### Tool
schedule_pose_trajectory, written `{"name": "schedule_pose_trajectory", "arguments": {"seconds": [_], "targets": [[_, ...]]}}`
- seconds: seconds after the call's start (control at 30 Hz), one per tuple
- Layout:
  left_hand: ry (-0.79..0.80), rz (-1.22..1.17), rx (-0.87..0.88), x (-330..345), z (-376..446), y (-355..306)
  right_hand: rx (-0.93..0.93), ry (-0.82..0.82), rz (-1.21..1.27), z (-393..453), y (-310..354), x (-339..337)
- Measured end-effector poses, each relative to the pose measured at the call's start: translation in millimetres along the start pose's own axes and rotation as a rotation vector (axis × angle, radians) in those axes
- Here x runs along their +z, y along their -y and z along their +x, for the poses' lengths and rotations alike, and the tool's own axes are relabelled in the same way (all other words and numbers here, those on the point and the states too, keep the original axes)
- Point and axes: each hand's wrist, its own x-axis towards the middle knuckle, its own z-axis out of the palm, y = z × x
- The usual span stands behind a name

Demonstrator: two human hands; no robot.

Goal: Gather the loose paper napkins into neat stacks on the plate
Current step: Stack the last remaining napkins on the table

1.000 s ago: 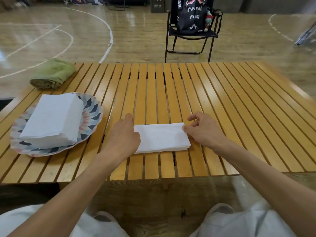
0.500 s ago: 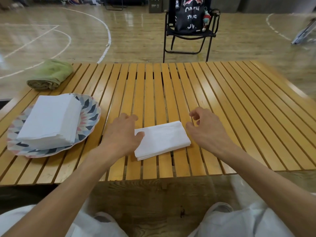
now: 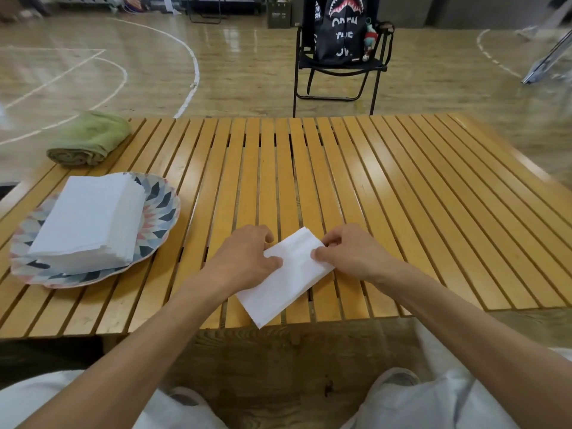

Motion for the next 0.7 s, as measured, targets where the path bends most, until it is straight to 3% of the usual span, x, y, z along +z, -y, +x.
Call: {"name": "schedule_pose_trajectory", "arguments": {"seconds": [0.17, 0.33, 0.57, 0.7], "targets": [[0.086, -0.030, 0.024, -0.2, -3.1, -3.2, -0.026, 0.042, -0.162, 1.3, 4.7, 9.3], [0.097, -0.037, 0.039, -3.9, -5.2, -6.7, -0.057, 0.063, -0.060, 3.8, 4.1, 3.4], [0.117, -0.025, 0.045, -2.2, -5.5, -7.1, -0.022, 0.130, -0.113, 5.3, 6.8, 8.8], [0.097, -0.020, 0.056, -1.1, -4.3, -4.2, -0.083, 0.088, -0.048, 1.2, 7.6, 10.1]]}}
